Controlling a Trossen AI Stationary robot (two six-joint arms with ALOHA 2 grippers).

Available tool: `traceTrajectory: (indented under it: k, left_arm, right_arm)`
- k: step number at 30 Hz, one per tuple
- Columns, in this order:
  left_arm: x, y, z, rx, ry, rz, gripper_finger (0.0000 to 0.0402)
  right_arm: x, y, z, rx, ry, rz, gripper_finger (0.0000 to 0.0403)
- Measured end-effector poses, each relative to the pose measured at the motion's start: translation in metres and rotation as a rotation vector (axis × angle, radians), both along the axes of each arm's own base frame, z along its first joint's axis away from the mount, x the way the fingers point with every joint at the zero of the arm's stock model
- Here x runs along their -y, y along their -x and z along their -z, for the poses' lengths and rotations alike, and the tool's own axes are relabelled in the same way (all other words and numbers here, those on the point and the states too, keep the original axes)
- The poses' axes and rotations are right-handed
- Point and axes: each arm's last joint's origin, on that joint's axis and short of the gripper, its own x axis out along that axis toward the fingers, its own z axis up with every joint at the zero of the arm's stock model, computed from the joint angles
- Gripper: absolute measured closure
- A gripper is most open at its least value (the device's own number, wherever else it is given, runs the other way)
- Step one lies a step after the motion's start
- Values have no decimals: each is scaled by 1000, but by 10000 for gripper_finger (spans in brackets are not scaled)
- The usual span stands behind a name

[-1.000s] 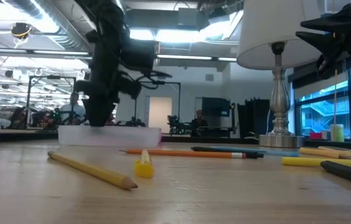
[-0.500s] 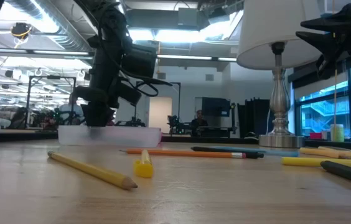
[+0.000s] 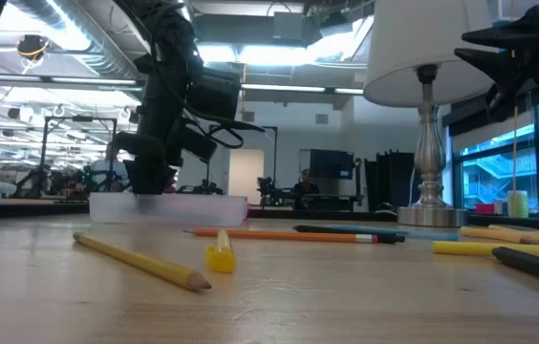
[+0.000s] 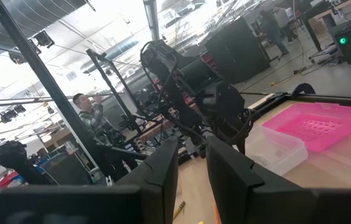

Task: Pick & place school supplies into a supply box
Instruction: Put the black pen into the pink supply box

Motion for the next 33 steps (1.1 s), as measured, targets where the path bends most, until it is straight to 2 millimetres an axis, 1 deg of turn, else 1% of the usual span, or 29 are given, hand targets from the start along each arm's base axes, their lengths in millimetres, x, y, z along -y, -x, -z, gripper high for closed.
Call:
traceTrajectory:
  k: [10,25,29,33]
  left_arm:
    - [0,0,0,-1,-3,1,353]
    - [-1,1,0,-19,-34,4,305]
    - [-1,2,0,-29,-33,4,297]
    - [-2,2,0,-39,-69,6,292]
  right_arm:
    - [0,0,0,0,0,0,315]
    - [0,0,0,0,-1,0,315]
    - [0,0,0,0,-1,0,315]
    - [0,0,0,0,-3,-1,315]
